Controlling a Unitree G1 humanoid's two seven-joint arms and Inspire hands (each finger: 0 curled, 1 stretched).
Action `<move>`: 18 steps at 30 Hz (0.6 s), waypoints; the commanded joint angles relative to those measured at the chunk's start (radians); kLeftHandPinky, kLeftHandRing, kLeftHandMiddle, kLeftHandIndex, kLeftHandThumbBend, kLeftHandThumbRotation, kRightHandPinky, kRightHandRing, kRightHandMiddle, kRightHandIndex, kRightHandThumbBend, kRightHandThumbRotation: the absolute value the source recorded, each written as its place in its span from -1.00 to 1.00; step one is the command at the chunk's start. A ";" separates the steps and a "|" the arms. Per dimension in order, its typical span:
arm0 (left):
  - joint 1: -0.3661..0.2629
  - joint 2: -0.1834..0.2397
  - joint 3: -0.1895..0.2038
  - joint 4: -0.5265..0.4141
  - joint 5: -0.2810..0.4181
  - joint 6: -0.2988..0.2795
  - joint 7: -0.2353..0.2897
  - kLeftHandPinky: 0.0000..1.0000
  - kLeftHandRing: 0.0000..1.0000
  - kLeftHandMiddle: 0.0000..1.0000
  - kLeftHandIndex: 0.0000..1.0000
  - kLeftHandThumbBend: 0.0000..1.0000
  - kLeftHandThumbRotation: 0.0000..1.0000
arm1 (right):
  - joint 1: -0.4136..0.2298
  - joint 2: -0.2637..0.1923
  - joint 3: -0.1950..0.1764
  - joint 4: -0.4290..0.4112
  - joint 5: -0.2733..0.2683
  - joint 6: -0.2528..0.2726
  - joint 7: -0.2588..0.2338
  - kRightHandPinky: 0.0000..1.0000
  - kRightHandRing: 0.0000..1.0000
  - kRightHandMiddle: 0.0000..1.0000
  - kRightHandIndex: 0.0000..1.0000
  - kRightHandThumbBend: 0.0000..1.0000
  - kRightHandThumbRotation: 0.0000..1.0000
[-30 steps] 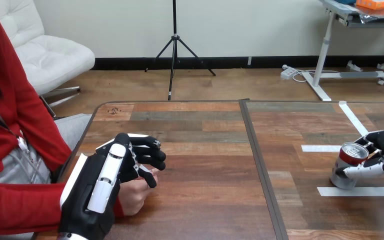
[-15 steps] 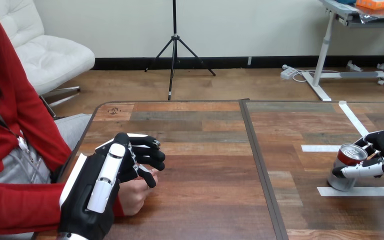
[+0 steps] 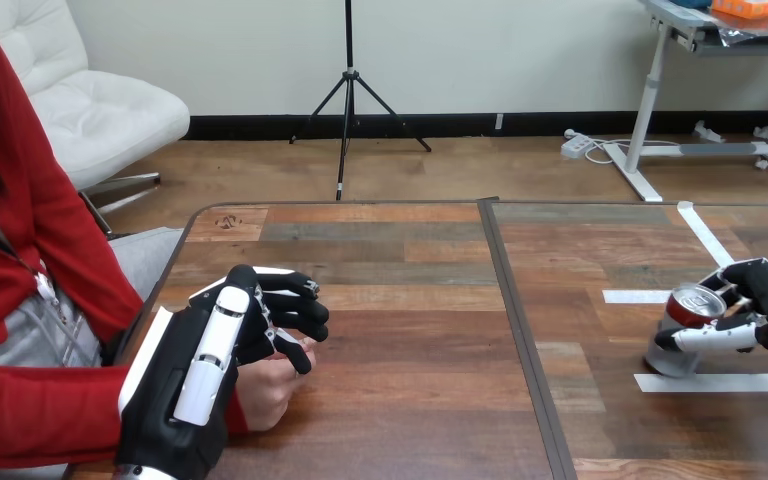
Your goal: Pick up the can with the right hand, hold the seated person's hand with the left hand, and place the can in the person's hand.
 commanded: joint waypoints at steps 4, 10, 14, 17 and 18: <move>-0.053 -0.002 0.001 -0.045 -0.005 -0.014 0.000 -0.31 0.05 0.06 0.09 -0.46 0.92 | -0.061 0.004 -0.028 -0.062 0.037 -0.052 -0.036 -0.29 -0.19 -0.08 0.00 0.39 -1.00; -0.057 -0.003 0.005 -0.047 -0.012 -0.010 0.001 -0.32 0.04 0.06 0.09 -0.52 0.91 | -0.060 0.001 -0.026 -0.090 0.039 -0.062 -0.036 -0.29 -0.20 -0.10 -0.01 0.42 -1.00; -0.064 -0.003 0.011 -0.043 -0.017 -0.012 0.002 -0.32 0.03 0.06 0.09 -0.54 0.90 | -0.057 -0.002 -0.032 -0.114 0.052 -0.074 -0.014 -0.29 -0.21 -0.11 -0.01 0.42 -1.00; -0.070 0.000 0.016 -0.039 -0.015 -0.015 0.005 -0.33 0.02 0.05 0.08 -0.51 0.88 | -0.055 -0.004 -0.035 -0.134 0.063 -0.072 0.003 -0.30 -0.22 -0.11 -0.02 0.42 -1.00; -0.072 0.001 0.018 -0.039 -0.013 -0.017 0.006 -0.34 0.02 0.04 0.07 -0.48 0.87 | -0.054 -0.006 -0.035 -0.141 0.065 -0.072 0.007 -0.31 -0.23 -0.12 -0.02 0.42 -1.00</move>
